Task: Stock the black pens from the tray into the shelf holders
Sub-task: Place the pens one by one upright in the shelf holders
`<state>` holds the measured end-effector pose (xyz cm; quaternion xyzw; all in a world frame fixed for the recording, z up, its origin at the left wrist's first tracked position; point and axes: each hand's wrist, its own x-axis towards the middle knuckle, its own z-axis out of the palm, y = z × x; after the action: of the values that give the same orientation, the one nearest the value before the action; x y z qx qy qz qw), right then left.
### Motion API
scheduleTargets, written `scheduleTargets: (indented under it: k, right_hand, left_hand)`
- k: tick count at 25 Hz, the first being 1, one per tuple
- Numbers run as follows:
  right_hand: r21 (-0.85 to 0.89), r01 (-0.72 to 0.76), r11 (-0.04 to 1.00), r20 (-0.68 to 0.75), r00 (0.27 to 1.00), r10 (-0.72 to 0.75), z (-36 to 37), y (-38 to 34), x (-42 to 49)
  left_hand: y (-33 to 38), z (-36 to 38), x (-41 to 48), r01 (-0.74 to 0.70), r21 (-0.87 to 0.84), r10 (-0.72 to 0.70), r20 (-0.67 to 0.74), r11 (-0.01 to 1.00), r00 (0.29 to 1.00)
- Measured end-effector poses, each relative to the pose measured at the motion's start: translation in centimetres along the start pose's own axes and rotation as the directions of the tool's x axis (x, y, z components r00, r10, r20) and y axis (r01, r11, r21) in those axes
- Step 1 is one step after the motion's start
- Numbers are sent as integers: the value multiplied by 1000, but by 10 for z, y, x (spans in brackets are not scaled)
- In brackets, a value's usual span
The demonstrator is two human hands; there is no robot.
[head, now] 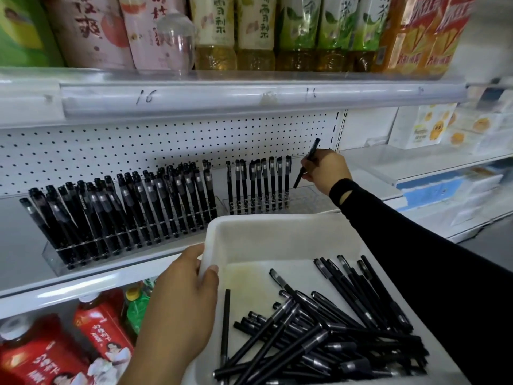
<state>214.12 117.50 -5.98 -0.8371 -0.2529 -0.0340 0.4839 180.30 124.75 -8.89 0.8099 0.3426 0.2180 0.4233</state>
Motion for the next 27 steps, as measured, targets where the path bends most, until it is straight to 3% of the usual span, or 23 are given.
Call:
scheduleTargets:
  k: [2,5,7,14,20,25,27]
  right_hand:
    - [-191,47,980,66,997,-35,3,-5,7]
    - [-545,95,833,174,985,1,11,-13,7]
    - [-627,90,774,207,977,54,17,-11,10]
    - [-639,13,769,197,969,147,22,-15,18]
    - [-680,45,732,238,958,162,27,-8,8]
    - [-577,34,816,179,980,86,-2,-19,-17]
    - [-635,85,767,272,955,120,-18,-29,-42]
  left_hand:
    - [0,0,0,3,0,-3,9,1000,1000]
    - [0,1,0,1,8,-1,6,1000,1000]
    - [1,1,-1,6,7,-6,9,1000,1000]
    - [1,1,-2,4,-10,-4,7,1000,1000]
    - [-1,0,-3,-2,-6,2,11,1000,1000]
    - [-4,1,0,-8,0,8,9,1000,1000]
    - [-4,1,0,-4,-2,4,14,1000,1000]
